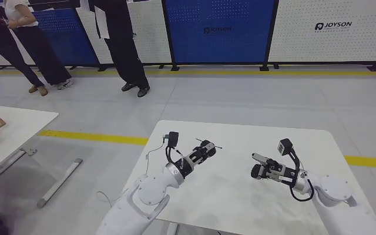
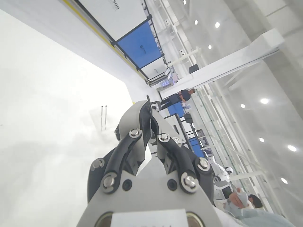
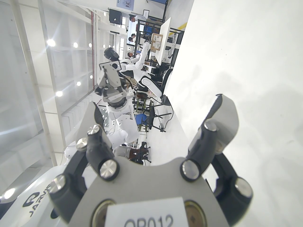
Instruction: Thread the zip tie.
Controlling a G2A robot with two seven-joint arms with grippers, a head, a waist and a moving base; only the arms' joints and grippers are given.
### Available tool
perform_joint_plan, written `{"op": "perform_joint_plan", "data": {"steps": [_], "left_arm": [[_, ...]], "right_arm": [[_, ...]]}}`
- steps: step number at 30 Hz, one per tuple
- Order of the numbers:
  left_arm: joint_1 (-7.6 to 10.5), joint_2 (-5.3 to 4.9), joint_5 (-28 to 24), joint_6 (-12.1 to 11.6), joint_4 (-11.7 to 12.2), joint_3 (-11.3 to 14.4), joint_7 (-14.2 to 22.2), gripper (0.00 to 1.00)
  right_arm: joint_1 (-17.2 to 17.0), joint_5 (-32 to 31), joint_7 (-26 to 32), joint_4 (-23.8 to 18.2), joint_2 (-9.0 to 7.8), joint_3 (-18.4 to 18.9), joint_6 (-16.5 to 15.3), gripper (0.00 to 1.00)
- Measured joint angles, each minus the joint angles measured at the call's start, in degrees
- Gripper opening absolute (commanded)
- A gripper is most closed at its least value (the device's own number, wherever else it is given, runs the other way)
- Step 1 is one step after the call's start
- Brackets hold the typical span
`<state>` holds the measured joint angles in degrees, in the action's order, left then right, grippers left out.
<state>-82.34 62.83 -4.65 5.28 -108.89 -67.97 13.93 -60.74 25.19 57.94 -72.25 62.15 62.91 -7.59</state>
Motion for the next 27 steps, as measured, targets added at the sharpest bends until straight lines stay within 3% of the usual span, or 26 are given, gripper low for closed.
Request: {"op": "perform_joint_plan", "data": {"steps": [13, 16, 19, 27], "left_arm": [[0.06, -0.06, 1.01, 0.31, 0.50, -0.20, -0.13, 0.00], [0.35, -0.15, 6.77, 2.09, 1.95, 1.12, -1.28, 0.00], [0.79, -0.21, 11.69, 3.84, 3.44, 2.42, 0.87, 0.00], [2.75, -0.06, 12.63, 5.16, 7.86, 3.94, 5.65, 0.00]], "right_arm": [[0.00, 0.00, 0.00, 0.00, 0.00, 0.00, 0.00, 1.00], [0.00, 0.00, 0.00, 0.00, 0.00, 0.00, 0.00, 1.00], [0.00, 0.00, 0.00, 0.00, 0.00, 0.00, 0.00, 1.00], [0.00, 0.00, 0.00, 0.00, 0.00, 0.00, 0.00, 1.00]]}}
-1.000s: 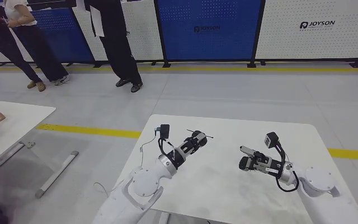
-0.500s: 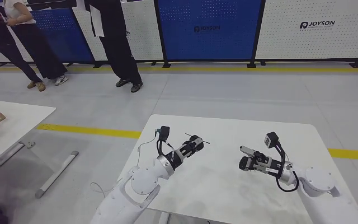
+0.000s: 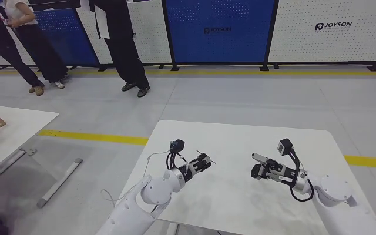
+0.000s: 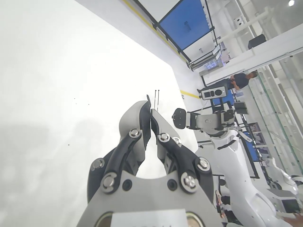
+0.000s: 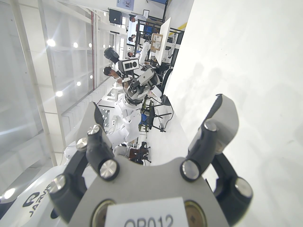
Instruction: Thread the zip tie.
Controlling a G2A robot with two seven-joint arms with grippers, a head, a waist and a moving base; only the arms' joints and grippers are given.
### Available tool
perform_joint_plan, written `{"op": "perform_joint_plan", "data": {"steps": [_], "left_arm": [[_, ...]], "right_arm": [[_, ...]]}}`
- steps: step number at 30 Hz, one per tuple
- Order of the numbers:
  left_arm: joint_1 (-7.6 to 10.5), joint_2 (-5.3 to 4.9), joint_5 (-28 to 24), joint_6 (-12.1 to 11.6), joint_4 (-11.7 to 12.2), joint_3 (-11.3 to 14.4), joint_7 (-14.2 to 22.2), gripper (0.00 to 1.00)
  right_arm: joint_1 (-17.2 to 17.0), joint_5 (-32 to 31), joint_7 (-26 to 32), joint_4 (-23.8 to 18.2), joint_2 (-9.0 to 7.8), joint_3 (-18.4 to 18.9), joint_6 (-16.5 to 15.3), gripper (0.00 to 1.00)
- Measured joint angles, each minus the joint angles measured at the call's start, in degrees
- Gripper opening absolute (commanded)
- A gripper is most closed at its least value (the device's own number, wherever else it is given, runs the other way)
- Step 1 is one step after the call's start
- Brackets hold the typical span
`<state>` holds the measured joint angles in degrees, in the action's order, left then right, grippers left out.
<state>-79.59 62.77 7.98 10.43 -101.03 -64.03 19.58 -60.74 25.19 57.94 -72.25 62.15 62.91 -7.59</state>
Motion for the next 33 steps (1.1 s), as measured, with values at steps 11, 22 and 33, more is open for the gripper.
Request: {"op": "perform_joint_plan", "data": {"steps": [11, 22, 33], "left_arm": [[0.08, 0.07, -0.83, -0.49, 0.14, -0.04, 0.37, 0.00], [-0.33, -0.82, -13.78, -14.49, 5.79, -4.85, 14.05, 0.00], [1.26, -0.68, -13.81, -14.79, 8.24, -3.45, 16.09, 0.00]], "right_arm": [[0.00, 0.00, 0.00, 0.00, 0.00, 0.00, 0.00, 1.00], [0.00, 0.00, 0.00, 0.00, 0.00, 0.00, 0.00, 1.00], [0.00, 0.00, 0.00, 0.00, 0.00, 0.00, 0.00, 1.00]]}}
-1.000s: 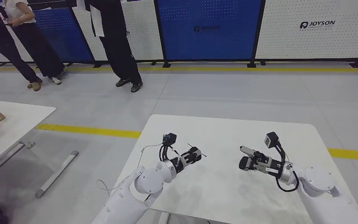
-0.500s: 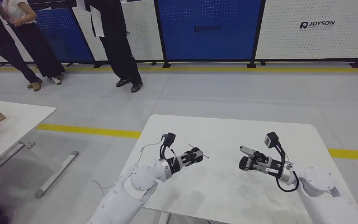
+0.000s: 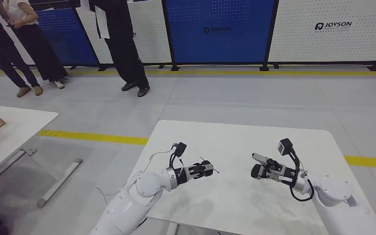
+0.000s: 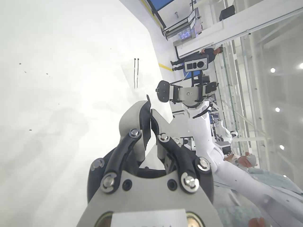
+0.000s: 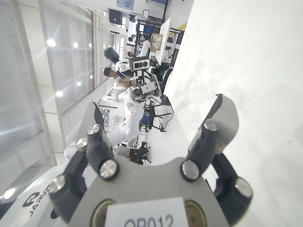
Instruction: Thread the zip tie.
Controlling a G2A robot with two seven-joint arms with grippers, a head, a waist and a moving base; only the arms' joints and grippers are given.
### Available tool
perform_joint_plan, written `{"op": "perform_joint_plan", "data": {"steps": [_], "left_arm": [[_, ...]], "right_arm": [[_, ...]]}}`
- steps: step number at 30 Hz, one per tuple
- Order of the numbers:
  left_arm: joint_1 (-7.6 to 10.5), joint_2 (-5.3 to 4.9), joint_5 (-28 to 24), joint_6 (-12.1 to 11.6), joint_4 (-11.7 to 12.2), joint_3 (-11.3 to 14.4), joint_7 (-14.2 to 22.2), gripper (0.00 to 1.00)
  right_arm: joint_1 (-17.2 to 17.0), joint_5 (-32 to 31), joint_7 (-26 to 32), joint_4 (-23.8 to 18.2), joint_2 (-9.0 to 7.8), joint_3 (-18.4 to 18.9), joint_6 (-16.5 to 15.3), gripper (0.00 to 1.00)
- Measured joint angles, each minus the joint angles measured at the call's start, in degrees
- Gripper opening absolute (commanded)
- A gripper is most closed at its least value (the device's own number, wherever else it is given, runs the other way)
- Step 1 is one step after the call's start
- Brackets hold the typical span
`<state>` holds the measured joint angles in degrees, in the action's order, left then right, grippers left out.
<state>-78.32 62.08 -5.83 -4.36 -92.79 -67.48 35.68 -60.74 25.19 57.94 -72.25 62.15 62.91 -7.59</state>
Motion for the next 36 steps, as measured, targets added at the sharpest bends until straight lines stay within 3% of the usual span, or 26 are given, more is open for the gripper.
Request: {"op": "perform_joint_plan", "data": {"steps": [5, 10, 13, 15, 17, 18, 25, 31, 36], "left_arm": [[-0.34, 0.10, -0.81, -1.28, -1.05, 0.22, -0.87, 0.00], [-3.18, 0.01, -5.81, -8.51, -5.85, -1.67, -3.10, 0.00], [-5.38, -0.23, -6.54, -11.44, -9.56, -3.51, -5.09, 0.00], [-6.56, -0.46, -4.23, -10.09, -11.57, -4.73, -7.25, 0.00], [-6.78, -0.59, -0.75, -7.53, -12.22, -5.20, -8.98, 0.00], [-6.76, -0.59, 0.02, -7.43, -12.20, -5.20, -8.91, 0.00], [-6.67, -0.50, -0.52, -7.96, -12.12, -4.92, -9.00, 0.00], [-4.71, 0.69, -8.84, -8.79, -11.83, -2.08, -14.57, 0.00], [-3.32, 1.36, -10.45, -10.79, -11.22, -1.44, -20.67, 0.00]], "right_arm": [[0.00, 0.00, 0.00, 0.00, 0.00, 0.00, 0.00, 1.00], [0.00, 0.00, 0.00, 0.00, 0.00, 0.00, 0.00, 1.00], [0.00, 0.00, 0.00, 0.00, 0.00, 0.00, 0.00, 1.00], [0.00, 0.00, 0.00, 0.00, 0.00, 0.00, 0.00, 1.00], [0.00, 0.00, 0.00, 0.00, 0.00, 0.00, 0.00, 1.00], [0.00, 0.00, 0.00, 0.00, 0.00, 0.00, 0.00, 1.00], [0.00, 0.00, 0.00, 0.00, 0.00, 0.00, 0.00, 1.00], [0.00, 0.00, 0.00, 0.00, 0.00, 0.00, 0.00, 1.00], [0.00, 0.00, 0.00, 0.00, 0.00, 0.00, 0.00, 1.00]]}}
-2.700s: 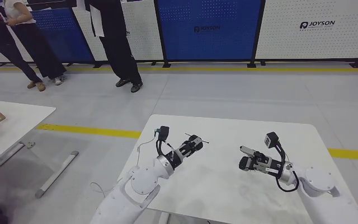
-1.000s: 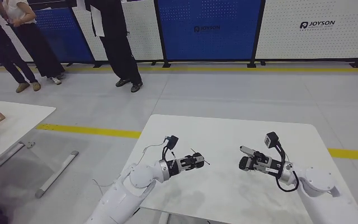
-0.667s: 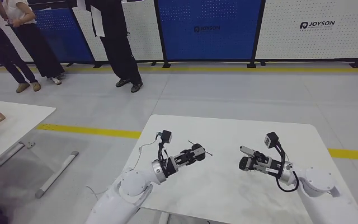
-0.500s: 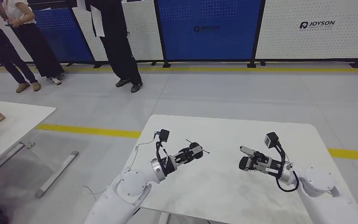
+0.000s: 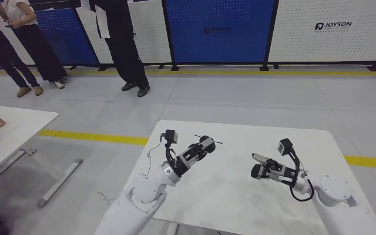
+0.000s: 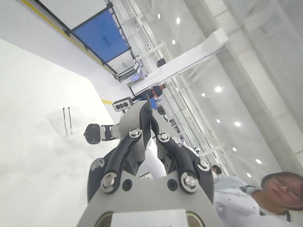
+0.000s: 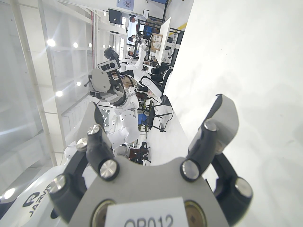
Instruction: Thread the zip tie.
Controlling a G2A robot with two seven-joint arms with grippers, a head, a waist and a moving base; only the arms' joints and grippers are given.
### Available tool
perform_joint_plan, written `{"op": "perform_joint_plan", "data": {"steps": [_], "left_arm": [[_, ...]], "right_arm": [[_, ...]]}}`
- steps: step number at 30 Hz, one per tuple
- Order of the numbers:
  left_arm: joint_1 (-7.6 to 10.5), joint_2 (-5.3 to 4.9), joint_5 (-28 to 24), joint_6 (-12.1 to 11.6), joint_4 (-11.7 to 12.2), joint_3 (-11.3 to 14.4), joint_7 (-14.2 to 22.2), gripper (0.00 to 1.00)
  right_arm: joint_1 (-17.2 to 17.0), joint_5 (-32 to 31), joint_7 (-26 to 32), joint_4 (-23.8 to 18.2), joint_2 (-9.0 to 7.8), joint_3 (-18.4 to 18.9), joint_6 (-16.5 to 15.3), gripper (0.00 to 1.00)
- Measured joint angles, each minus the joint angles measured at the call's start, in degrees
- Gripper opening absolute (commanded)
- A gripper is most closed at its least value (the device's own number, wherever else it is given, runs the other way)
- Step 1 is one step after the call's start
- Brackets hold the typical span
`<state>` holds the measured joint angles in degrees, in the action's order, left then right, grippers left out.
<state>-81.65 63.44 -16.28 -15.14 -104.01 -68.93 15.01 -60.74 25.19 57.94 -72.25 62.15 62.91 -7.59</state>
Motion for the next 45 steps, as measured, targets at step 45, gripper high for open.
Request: {"op": "perform_joint_plan", "data": {"steps": [45], "left_arm": [[3.83, 0.76, 12.85, 7.50, 10.05, 6.55, 3.26, 0.00]], "right_arm": [[-0.01, -0.01, -0.01, -0.01, 0.00, 0.00, 0.00, 1.00]]}}
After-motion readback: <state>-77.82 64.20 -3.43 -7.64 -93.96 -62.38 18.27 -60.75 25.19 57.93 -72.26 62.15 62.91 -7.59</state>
